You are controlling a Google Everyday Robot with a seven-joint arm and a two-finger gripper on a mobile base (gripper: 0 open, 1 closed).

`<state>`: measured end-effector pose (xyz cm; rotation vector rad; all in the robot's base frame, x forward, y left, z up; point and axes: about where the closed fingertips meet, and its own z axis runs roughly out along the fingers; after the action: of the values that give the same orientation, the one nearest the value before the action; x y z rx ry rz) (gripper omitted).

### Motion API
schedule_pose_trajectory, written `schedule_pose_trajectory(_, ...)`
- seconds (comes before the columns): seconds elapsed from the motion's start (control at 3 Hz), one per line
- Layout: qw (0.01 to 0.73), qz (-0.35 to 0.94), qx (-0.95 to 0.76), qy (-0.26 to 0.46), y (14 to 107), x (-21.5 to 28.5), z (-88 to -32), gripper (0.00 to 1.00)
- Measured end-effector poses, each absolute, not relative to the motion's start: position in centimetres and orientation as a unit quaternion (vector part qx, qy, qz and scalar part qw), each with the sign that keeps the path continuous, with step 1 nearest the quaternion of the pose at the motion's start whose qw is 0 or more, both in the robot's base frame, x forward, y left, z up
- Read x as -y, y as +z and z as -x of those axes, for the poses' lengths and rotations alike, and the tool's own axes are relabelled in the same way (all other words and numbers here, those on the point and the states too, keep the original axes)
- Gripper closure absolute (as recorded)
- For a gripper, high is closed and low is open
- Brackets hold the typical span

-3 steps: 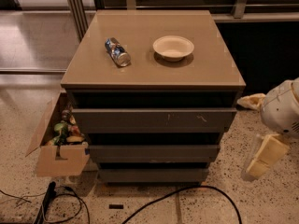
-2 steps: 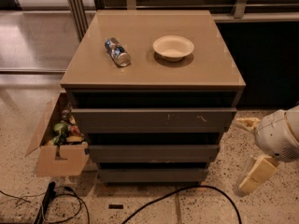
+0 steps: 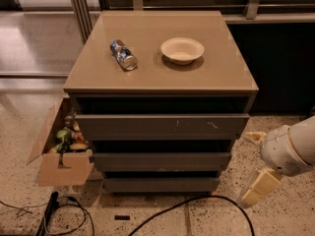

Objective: Open middle drawer

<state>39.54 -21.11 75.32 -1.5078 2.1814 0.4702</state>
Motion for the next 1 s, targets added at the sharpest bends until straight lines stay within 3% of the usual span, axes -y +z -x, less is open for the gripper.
schedule_pose_trajectory(1.0, 0.278, 0.486, -0.81, 0.171, 65.2, 17.2, -47.2, 0.0)
